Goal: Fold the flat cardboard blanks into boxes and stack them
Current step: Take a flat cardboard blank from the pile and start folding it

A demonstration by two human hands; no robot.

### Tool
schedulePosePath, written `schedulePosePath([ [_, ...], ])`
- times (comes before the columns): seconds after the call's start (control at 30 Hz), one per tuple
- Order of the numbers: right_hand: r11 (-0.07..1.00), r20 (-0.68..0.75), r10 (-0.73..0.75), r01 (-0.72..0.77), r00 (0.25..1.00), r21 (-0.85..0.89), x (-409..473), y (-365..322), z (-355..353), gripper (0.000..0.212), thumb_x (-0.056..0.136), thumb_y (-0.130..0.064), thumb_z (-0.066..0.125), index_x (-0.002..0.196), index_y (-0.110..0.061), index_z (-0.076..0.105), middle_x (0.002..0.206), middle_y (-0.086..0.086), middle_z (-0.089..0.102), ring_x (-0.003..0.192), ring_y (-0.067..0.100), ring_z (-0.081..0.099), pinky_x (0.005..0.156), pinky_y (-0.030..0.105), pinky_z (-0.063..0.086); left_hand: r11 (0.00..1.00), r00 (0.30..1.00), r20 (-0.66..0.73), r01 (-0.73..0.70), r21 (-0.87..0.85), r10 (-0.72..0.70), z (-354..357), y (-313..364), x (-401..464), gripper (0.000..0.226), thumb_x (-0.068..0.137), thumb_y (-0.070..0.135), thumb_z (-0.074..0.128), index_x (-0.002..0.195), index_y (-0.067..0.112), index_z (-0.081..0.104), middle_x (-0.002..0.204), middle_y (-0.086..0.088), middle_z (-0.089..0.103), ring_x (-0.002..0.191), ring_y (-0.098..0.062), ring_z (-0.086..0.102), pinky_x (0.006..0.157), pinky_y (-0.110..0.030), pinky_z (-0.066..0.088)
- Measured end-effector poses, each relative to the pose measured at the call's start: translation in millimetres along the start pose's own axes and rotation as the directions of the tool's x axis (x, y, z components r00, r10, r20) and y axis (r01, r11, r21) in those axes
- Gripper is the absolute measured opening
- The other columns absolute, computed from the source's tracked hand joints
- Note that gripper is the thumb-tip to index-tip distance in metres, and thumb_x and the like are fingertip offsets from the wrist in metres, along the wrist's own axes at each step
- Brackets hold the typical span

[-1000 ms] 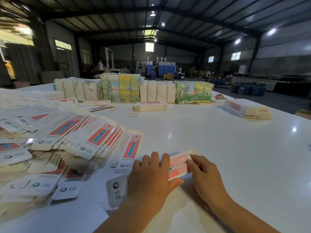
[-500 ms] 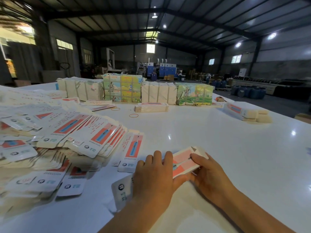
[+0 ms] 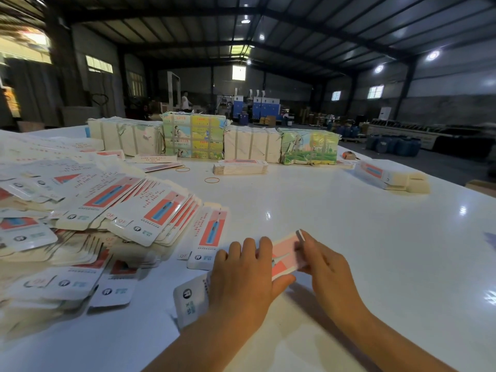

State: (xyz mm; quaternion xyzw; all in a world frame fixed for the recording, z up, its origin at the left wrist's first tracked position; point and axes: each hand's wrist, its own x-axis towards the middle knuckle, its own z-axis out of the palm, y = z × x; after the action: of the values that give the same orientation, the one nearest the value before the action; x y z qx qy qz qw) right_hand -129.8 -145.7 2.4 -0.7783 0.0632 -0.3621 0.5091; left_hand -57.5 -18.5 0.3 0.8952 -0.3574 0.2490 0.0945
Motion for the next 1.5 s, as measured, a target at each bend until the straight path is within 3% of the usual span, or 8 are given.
schedulePosePath([
  [0.2, 0.955, 0.032, 0.160, -0.163, 0.987, 0.249, 6, 0, -11, 0.040, 0.099, -0.016, 0.043, 0.085, -0.029, 0.078, 0.091, 0.004, 0.075, 0.087, 0.020, 0.071, 0.073, 0.023, 0.057, 0.996, 0.999, -0.022, -0.027, -0.083, 0.025, 2, 1, 3, 0.073, 0.079, 0.074, 0.031, 0.134, 0.027, 0.023, 0.120, 0.002, 0.044, 0.104, -0.014, 0.044, 0.087, -0.026, 0.034],
  [0.37, 0.946, 0.006, 0.193, -0.187, 0.981, 0.264, 6, -1, -12, 0.048, 0.100, -0.010, 0.039, 0.081, -0.032, 0.078, 0.086, 0.004, 0.075, 0.081, 0.019, 0.072, 0.064, 0.020, 0.055, 0.998, 0.998, -0.045, -0.055, -0.043, 0.053, -4, 1, 4, 0.073, 0.081, 0.072, 0.032, 0.135, 0.023, 0.028, 0.119, 0.000, 0.046, 0.103, -0.017, 0.046, 0.087, -0.029, 0.036],
  [0.53, 0.910, -0.027, 0.247, -0.222, 0.969, 0.350, 10, -1, -15, 0.051, 0.096, -0.004, 0.041, 0.073, -0.031, 0.078, 0.082, 0.006, 0.075, 0.078, 0.021, 0.072, 0.061, 0.023, 0.057, 0.996, 0.982, -0.175, -0.079, -0.035, 0.072, -11, 6, 5, 0.068, 0.067, 0.070, 0.043, 0.106, 0.018, 0.064, 0.083, 0.001, 0.062, 0.070, -0.015, 0.060, 0.061, -0.028, 0.050],
  [0.8, 0.998, -0.137, 0.052, -0.047, 0.989, 0.033, 3, -1, -14, 0.027, 0.092, -0.001, 0.041, 0.077, 0.001, 0.064, 0.074, 0.025, 0.061, 0.076, 0.048, 0.055, 0.074, 0.061, 0.048, 0.995, 0.954, -0.287, -0.096, -0.002, 0.092, -10, 8, 3, 0.064, 0.060, 0.066, 0.047, 0.090, 0.015, 0.070, 0.069, 0.000, 0.062, 0.055, -0.014, 0.058, 0.049, -0.025, 0.049],
  [0.97, 0.982, -0.113, -0.055, 0.034, 0.992, -0.185, -2, -2, -10, 0.030, 0.097, -0.011, 0.042, 0.077, -0.013, 0.064, 0.064, 0.010, 0.062, 0.064, 0.029, 0.057, 0.057, 0.033, 0.049, 0.997, 0.957, -0.278, -0.081, -0.005, 0.076, -10, 9, 4, 0.064, 0.060, 0.065, 0.047, 0.089, 0.013, 0.070, 0.067, -0.001, 0.062, 0.054, -0.015, 0.058, 0.048, -0.026, 0.047],
  [1.1, 0.929, -0.014, -0.106, 0.094, 0.994, -0.357, -3, -1, -9, 0.028, 0.099, -0.018, 0.039, 0.085, -0.015, 0.063, 0.067, 0.004, 0.065, 0.058, 0.019, 0.058, 0.055, 0.031, 0.047, 0.998, 0.961, -0.269, -0.059, 0.008, 0.059, -9, 9, 2, 0.065, 0.055, 0.065, 0.050, 0.087, 0.012, 0.070, 0.066, -0.003, 0.062, 0.053, -0.017, 0.059, 0.048, -0.027, 0.049],
  [1.27, 0.979, -0.064, -0.060, 0.046, 0.996, -0.199, -2, -6, -12, 0.029, 0.098, -0.016, 0.044, 0.081, -0.011, 0.067, 0.065, 0.003, 0.065, 0.061, 0.020, 0.060, 0.055, 0.023, 0.048, 0.998, 0.961, -0.269, -0.066, 0.003, 0.064, -13, 11, 1, 0.067, 0.056, 0.066, 0.050, 0.087, 0.011, 0.071, 0.066, -0.003, 0.063, 0.053, -0.017, 0.059, 0.047, -0.027, 0.049],
  [1.5, 0.950, -0.068, -0.102, 0.076, 0.992, -0.302, -3, -4, -4, 0.019, 0.087, -0.046, 0.035, 0.098, -0.053, 0.048, 0.073, -0.027, 0.059, 0.072, 0.004, 0.064, 0.064, 0.016, 0.053, 0.998, 0.967, -0.249, -0.052, 0.022, 0.056, -14, 17, 0, 0.068, 0.046, 0.067, 0.074, 0.084, 0.011, 0.070, 0.063, -0.004, 0.061, 0.049, -0.017, 0.057, 0.043, -0.027, 0.046],
])
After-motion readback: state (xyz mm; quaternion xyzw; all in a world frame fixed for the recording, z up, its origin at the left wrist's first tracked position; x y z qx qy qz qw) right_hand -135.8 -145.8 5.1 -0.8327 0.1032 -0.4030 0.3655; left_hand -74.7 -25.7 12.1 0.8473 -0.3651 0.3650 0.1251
